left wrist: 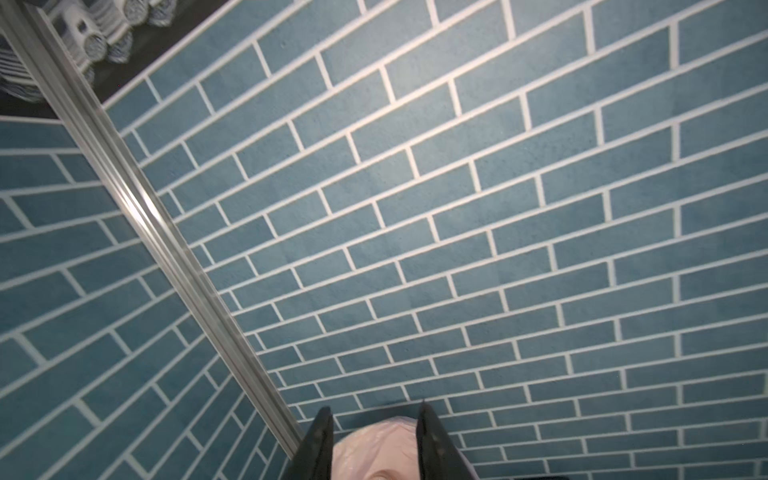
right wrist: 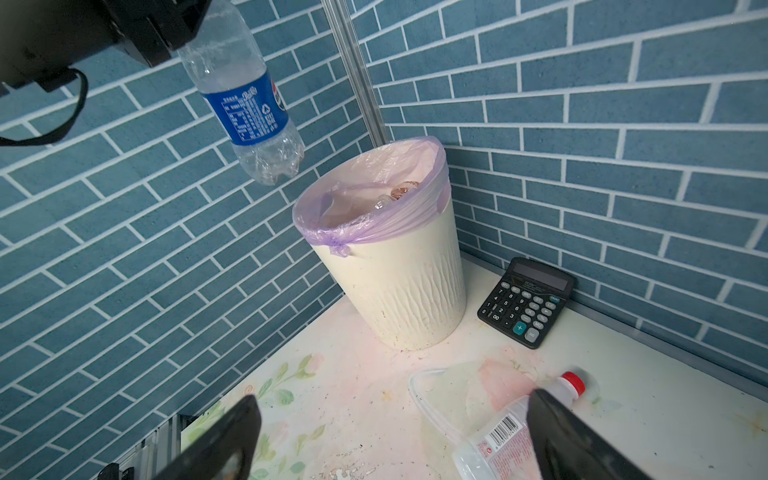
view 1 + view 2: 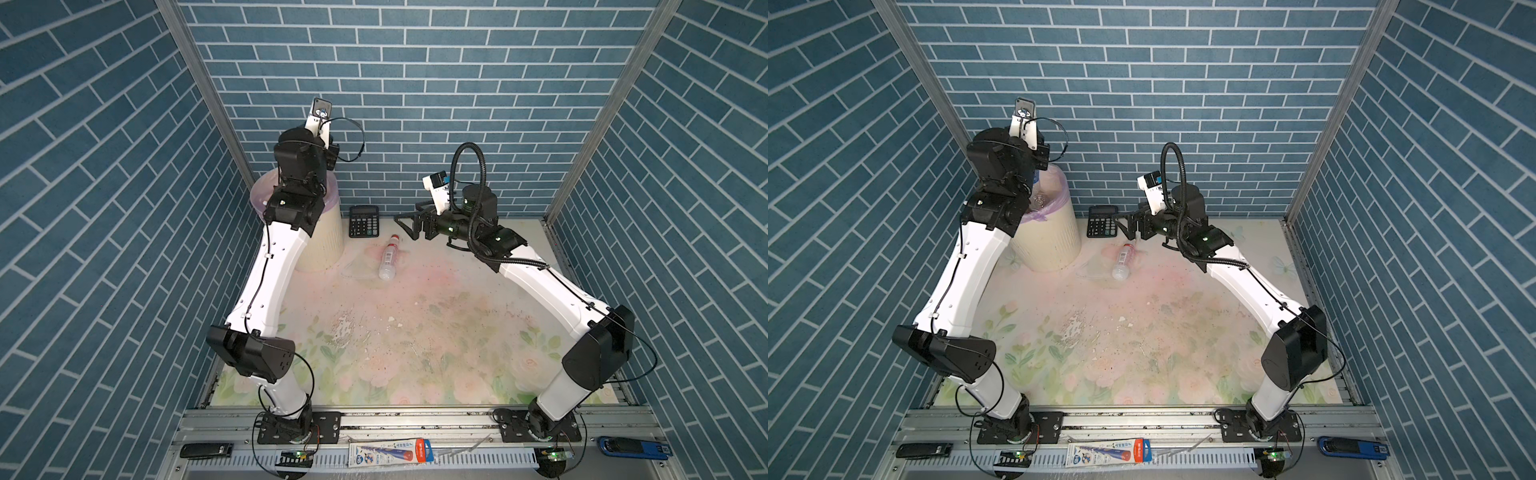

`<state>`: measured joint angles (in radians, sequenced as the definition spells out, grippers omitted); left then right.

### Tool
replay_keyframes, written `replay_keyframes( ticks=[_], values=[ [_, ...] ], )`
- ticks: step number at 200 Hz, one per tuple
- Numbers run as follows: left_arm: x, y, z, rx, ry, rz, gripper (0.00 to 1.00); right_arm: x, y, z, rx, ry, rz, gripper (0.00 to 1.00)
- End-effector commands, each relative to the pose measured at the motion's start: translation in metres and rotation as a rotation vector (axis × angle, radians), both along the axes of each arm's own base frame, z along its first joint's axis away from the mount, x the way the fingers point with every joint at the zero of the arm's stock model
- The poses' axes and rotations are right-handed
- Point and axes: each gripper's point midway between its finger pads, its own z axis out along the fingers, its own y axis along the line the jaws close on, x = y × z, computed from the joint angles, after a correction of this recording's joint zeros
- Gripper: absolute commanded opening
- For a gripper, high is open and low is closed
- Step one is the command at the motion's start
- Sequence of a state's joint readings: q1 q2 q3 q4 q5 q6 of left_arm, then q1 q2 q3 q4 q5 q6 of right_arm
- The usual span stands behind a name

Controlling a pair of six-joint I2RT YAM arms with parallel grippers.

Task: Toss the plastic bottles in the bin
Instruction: 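Raise the Pepsi bottle with the left gripper over the bin while the right gripper releases, then open the left gripper above the bin to drop the Pepsi bottle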

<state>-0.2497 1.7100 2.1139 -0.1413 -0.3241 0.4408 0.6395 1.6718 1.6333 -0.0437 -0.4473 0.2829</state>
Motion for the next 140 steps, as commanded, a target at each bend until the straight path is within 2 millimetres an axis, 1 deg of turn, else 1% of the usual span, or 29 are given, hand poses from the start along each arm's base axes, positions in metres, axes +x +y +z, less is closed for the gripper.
replay_keyframes(
  ticks=[1, 12, 23, 30, 39, 46, 55, 67, 76, 83, 92, 95, 100, 114, 120, 129, 140],
  values=[
    [-0.023, 0.003, 0.06, 0.047, -0.171, -0.003, 0.15, -0.001, 0.005, 0.022, 0.037, -0.034, 0.027, 0.99],
    [-0.023, -0.001, 0.069, 0.06, -0.187, -0.022, 0.16, 0.0, 0.007, 0.019, 0.032, -0.03, 0.03, 0.99],
    [-0.02, -0.004, 0.073, 0.079, -0.201, -0.032, 0.17, 0.002, 0.009, 0.017, 0.029, -0.028, 0.033, 0.99],
    [-0.017, -0.005, 0.072, 0.09, -0.205, -0.028, 0.18, 0.003, 0.01, 0.015, 0.026, -0.023, 0.034, 0.99],
    [-0.009, -0.004, 0.067, 0.101, -0.196, -0.023, 0.18, 0.005, 0.012, 0.011, 0.021, -0.017, 0.034, 0.99],
    [-0.002, 0.0, 0.059, 0.103, -0.18, -0.017, 0.18, 0.007, 0.013, 0.008, 0.017, -0.01, 0.034, 0.99],
    [0.011, 0.006, 0.045, 0.098, -0.151, -0.007, 0.18, 0.009, 0.015, 0.004, 0.011, -0.002, 0.035, 0.99],
    [0.034, 0.022, 0.014, 0.082, -0.083, 0.023, 0.2, 0.011, 0.017, -0.001, 0.004, 0.008, 0.037, 0.99],
    [0.053, 0.039, -0.015, 0.059, -0.016, 0.051, 0.22, 0.011, 0.018, -0.004, 0.002, 0.017, 0.039, 0.99],
    [0.068, 0.052, -0.038, 0.042, 0.04, 0.074, 0.28, 0.012, 0.018, -0.006, 0.0, 0.022, 0.041, 0.99],
    [0.083, 0.065, -0.068, 0.028, 0.122, 0.099, 0.44, 0.012, 0.019, -0.007, -0.002, 0.026, 0.043, 0.99],
    [0.084, 0.069, -0.073, 0.023, 0.142, 0.11, 0.48, 0.012, 0.019, -0.008, -0.003, 0.027, 0.043, 0.99],
    [0.088, 0.073, -0.083, 0.018, 0.18, 0.125, 0.51, 0.012, 0.019, -0.009, -0.004, 0.029, 0.044, 0.99],
    [0.084, 0.075, -0.088, 0.014, 0.215, 0.13, 0.63, 0.012, 0.019, -0.012, -0.008, 0.035, 0.043, 0.99],
    [0.081, 0.074, -0.087, 0.009, 0.21, 0.12, 0.71, 0.012, 0.02, -0.013, -0.01, 0.037, 0.044, 0.99],
    [0.075, 0.071, -0.083, -0.009, 0.196, 0.1, 0.86, 0.013, 0.02, -0.015, -0.011, 0.042, 0.041, 0.99],
    [0.068, 0.066, -0.077, -0.031, 0.181, 0.072, 0.98, 0.014, 0.02, -0.017, -0.01, 0.049, 0.043, 0.99]
  ],
)
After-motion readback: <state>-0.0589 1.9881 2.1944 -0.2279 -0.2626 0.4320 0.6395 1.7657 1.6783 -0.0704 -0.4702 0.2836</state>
